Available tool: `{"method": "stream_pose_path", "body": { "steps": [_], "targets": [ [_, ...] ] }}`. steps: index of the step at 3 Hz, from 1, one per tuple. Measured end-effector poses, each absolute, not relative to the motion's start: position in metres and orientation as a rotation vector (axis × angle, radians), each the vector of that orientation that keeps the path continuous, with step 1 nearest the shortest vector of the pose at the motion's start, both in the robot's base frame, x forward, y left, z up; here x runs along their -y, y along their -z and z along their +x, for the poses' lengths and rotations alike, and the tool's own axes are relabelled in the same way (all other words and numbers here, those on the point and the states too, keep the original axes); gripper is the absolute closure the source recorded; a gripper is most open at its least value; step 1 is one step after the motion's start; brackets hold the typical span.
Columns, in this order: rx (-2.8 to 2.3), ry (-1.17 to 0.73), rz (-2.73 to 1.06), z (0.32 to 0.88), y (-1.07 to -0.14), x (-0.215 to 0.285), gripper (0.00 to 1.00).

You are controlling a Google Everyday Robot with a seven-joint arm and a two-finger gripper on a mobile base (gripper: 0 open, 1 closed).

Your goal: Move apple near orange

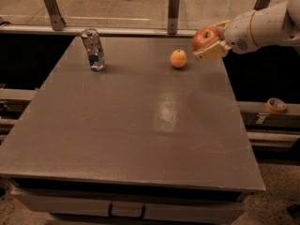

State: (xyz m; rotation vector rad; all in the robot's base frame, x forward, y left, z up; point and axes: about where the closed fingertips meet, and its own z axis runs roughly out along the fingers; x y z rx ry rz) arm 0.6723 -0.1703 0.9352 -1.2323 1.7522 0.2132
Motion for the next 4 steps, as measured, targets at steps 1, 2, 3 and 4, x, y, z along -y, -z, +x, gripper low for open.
{"method": "stream_pose_path", "body": {
  "steps": [1, 2, 3, 4],
  "targets": [
    [-1.793, -0.250, -1.173, 0.690, -0.906, 0.181, 1.00],
    [-1.843, -0.256, -1.143, 0.695, -0.885, 0.190, 0.82],
    [-1.893, -0.260, -1.132, 0.696, -0.870, 0.194, 0.60],
    [-1.933, -0.278, -1.129, 0.696, -0.856, 0.190, 0.36]
  ]
}}
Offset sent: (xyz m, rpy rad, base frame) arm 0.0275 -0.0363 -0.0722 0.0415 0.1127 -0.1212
